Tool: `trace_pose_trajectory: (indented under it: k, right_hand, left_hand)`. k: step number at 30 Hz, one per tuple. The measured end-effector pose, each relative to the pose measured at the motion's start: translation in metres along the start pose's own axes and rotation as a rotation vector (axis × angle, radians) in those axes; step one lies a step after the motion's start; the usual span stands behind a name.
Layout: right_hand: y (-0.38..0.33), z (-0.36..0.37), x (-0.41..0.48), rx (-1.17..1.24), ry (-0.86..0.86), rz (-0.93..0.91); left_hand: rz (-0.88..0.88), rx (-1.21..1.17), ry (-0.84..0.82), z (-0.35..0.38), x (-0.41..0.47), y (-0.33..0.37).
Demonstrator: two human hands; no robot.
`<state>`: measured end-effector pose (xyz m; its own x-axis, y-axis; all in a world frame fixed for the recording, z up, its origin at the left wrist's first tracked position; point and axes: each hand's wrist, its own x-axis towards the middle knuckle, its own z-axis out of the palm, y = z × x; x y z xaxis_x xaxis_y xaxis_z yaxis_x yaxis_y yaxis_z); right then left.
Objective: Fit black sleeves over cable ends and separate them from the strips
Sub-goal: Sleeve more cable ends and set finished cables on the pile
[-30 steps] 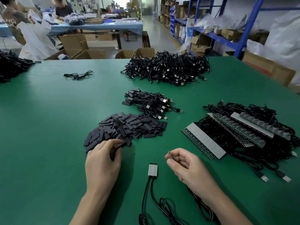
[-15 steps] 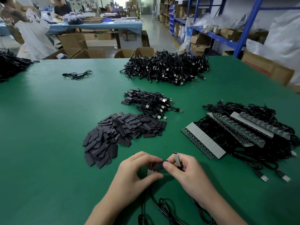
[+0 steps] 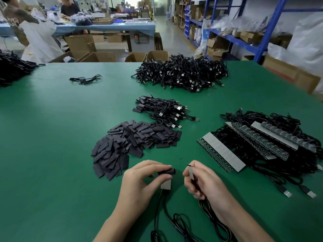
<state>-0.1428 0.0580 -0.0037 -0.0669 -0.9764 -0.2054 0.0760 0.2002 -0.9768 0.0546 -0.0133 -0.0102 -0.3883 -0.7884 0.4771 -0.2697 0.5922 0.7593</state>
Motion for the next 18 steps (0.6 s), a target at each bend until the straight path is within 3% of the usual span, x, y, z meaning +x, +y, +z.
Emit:
trace_pose_trajectory:
  k: [9, 18]
  right_hand:
    - [-0.0028, 0.0013, -0.0041, -0.156, -0.039, -0.178]
    - [-0.0011, 0.0001, -0.0033, -0.188, -0.001, -0.189]
  left_hand:
    - [0.003, -0.016, -0.044, 0.0005, 0.0008, -0.004]
    - [-0.002, -0.012, -0.08, 0.0003, 0.0005, -0.0044]
